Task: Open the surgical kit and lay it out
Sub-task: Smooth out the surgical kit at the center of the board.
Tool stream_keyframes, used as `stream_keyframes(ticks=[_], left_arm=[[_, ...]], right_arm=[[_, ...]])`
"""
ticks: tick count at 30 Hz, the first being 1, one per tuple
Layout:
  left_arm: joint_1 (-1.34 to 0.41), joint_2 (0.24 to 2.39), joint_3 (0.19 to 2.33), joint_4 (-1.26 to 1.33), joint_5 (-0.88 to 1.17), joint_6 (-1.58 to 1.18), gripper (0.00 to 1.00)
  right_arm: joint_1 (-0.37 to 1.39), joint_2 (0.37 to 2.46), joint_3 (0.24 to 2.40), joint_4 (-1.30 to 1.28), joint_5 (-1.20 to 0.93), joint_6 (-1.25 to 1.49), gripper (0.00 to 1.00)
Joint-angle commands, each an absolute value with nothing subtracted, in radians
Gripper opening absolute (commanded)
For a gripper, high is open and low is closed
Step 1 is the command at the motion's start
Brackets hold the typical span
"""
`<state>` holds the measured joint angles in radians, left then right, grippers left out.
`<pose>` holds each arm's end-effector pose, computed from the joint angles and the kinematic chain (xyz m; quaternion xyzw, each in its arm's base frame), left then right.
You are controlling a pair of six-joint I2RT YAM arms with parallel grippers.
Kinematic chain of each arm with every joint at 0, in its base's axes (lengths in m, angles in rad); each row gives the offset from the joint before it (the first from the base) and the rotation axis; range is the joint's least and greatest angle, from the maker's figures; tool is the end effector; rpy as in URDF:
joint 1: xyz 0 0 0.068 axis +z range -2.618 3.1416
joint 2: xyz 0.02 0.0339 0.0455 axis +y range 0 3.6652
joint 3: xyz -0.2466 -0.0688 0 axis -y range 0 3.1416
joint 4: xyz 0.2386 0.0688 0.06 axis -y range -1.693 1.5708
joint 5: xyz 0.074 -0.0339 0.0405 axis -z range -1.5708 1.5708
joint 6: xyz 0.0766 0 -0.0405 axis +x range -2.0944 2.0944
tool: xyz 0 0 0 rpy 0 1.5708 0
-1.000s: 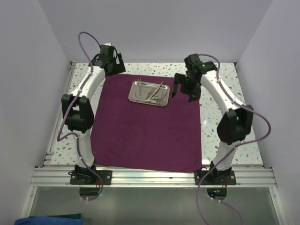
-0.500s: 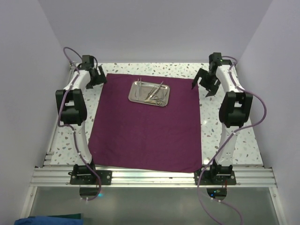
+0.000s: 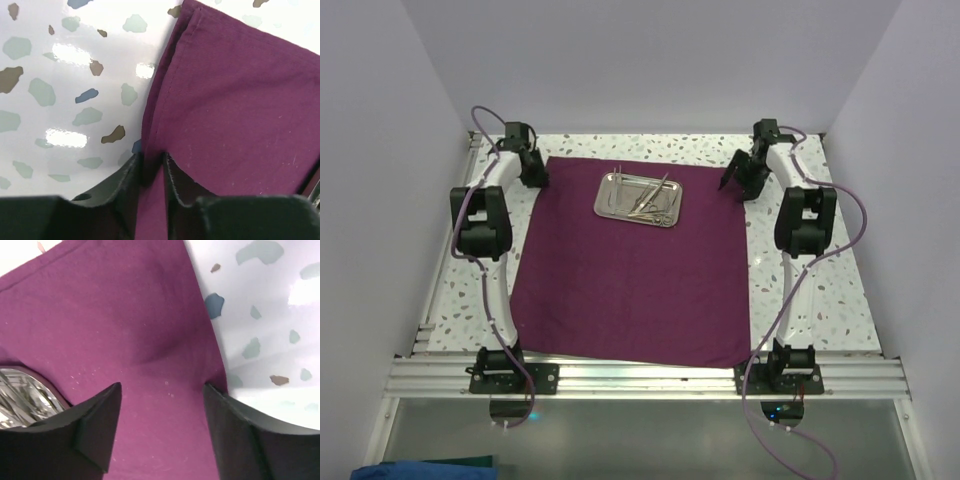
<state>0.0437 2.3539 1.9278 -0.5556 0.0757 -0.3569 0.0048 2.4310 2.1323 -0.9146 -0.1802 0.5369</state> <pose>0.5193 0.0169 0.1193 -0.1795 0.9393 -0.0810 0.2809 0.5048 0.0162 0.1216 0.2422 0.9498 0.1327 0.1469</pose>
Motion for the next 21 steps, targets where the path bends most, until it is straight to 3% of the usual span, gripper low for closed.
stream_keyframes(ticks=[1,3,6,9,10,11,21], left_arm=[[0.046,2.402,1.942,-0.563,0.137,-0.364,0.22],[0.046,2.404,1.939,-0.563,0.143,-0.365,0.12],[0.046,2.402,1.930,-0.560,0.144,-0.364,0.00],[0.046,2.399,1.922,-0.555,0.144,-0.364,0.00],[0.045,2.399,1.924,-0.557,0.143,-0.367,0.00],[0.046,2.398,1.924,-0.560,0.138,-0.367,0.00],[0.064,2.372,1.947,-0.560,0.005,-0.425,0.00]], right_arm=[[0.008,2.509,2.186,-0.890,-0.206,0.531,0.64],[0.006,2.523,2.201,-0.900,-0.178,0.522,0.60],[0.008,2.540,2.198,-0.881,-0.167,0.522,0.46],[0.008,2.580,2.230,-0.876,-0.178,0.537,0.19],[0.008,2.609,2.246,-0.879,-0.184,0.543,0.03],[0.009,2.620,2.282,-0.894,-0.186,0.548,0.00],[0.003,2.649,2.373,-0.951,-0.100,0.506,0.00]])
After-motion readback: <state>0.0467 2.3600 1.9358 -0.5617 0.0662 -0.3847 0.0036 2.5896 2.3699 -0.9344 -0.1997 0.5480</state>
